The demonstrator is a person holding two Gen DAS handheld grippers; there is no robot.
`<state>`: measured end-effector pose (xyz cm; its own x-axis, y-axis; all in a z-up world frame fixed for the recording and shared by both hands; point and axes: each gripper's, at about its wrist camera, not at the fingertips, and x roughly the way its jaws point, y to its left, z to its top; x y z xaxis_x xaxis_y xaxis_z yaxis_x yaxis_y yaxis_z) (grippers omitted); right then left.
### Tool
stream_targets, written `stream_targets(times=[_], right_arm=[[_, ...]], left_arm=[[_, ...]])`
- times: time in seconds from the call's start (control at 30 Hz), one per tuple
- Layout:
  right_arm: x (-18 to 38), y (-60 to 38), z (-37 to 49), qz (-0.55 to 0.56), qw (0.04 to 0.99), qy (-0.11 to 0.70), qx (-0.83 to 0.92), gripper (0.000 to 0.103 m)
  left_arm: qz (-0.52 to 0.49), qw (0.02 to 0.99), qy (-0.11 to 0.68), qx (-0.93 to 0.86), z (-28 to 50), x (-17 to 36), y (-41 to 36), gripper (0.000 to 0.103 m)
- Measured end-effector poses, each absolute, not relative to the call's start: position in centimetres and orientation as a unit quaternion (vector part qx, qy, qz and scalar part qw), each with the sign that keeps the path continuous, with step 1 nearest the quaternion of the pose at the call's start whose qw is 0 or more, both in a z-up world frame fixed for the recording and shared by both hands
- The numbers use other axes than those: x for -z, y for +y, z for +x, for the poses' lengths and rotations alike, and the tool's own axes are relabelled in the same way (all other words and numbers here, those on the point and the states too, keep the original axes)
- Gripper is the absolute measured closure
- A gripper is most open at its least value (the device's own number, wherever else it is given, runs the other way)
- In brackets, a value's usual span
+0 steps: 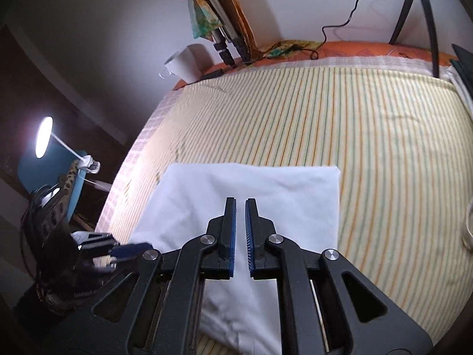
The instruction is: Fold small clothes
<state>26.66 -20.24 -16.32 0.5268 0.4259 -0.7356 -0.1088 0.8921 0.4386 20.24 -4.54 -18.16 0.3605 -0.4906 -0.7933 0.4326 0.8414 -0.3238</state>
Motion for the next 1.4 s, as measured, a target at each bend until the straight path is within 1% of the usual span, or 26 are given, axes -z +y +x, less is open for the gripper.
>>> stream_targets(times=[0.13, 0.3, 0.37, 0.5, 0.53, 0.57, 0.63, 0.67, 0.7, 0.77, 0.83, 0.93, 1.03, 1.1, 1.23, 1.3, 1.4], right_arm=[[18.7, -20.6, 28.9, 0.173, 0.849, 0.477, -0.144, 0.096], [20.8, -22.2, 30.2, 0.17, 0.849, 0.491, -0.097, 0.096], [20.9, -23.2, 30.0, 0.192, 0.846, 0.488, -0.097, 0.096], [19.7, -23.8, 29.2, 0.172, 0.858, 0.48, -0.063, 0.096], [19.3, -24.2, 28.7, 0.174, 0.858, 0.479, -0.062, 0.091], [18.9, -24.5, 28.2, 0.178, 0.858, 0.478, -0.061, 0.085], [18.0, -25.3, 27.0, 0.181, 0.864, 0.466, -0.062, 0.05], [17.7, -25.6, 26.5, 0.182, 0.866, 0.461, -0.062, 0.045], [17.5, -26.0, 25.9, 0.19, 0.866, 0.457, -0.069, 0.043], [17.7, -26.8, 25.2, 0.213, 0.858, 0.46, -0.087, 0.043], [18.1, -27.6, 24.8, 0.23, 0.851, 0.464, -0.09, 0.043], [18.9, -28.6, 24.3, 0.259, 0.841, 0.466, -0.093, 0.043], [19.9, -29.2, 24.1, 0.291, 0.828, 0.467, -0.103, 0.043], [20.5, -29.2, 24.2, 0.298, 0.823, 0.471, -0.107, 0.043], [20.9, -29.0, 24.2, 0.298, 0.822, 0.471, -0.118, 0.043], [21.1, -29.1, 24.4, 0.305, 0.82, 0.469, -0.122, 0.043], [21.3, -29.2, 24.6, 0.32, 0.815, 0.464, -0.136, 0.043]], left_arm=[[-0.016, 0.816, 0.503, 0.285, 20.5, 20.0, -4.7, 0.09], [0.005, 0.822, 0.485, 0.298, 19.3, 20.4, -4.3, 0.09], [0.003, 0.823, 0.483, 0.298, 18.9, 20.4, -3.9, 0.09], [0.003, 0.824, 0.483, 0.296, 17.6, 19.7, -3.1, 0.089], [-0.004, 0.826, 0.481, 0.293, 17.2, 19.4, -2.6, 0.085], [-0.016, 0.829, 0.479, 0.289, 16.9, 18.9, -1.9, 0.078], [-0.048, 0.837, 0.47, 0.275, 16.2, 17.9, -0.3, 0.07], [-0.069, 0.843, 0.464, 0.264, 16.0, 17.4, 0.8, 0.065], [-0.088, 0.845, 0.461, 0.255, 15.8, 17.1, 1.7, 0.062], [-0.142, 0.842, 0.464, 0.235, 15.8, 17.0, 3.6, 0.042], [-0.203, 0.825, 0.479, 0.22, 16.2, 17.7, 5.3, 0.036], [-0.27, 0.79, 0.506, 0.219, 16.6, 19.3, 6.4, 0.036], [-0.302, 0.768, 0.52, 0.22, 16.6, 20.5, 6.6, 0.036], [-0.304, 0.763, 0.526, 0.221, 16.5, 20.9, 6.2, 0.037], [-0.308, 0.753, 0.537, 0.224, 16.7, 21.7, 5.4, 0.044], [-0.306, 0.756, 0.533, 0.226, 16.8, 21.7, 5.2, 0.045], [-0.302, 0.754, 0.535, 0.231, 17.0, 21.7, 4.6, 0.051]])
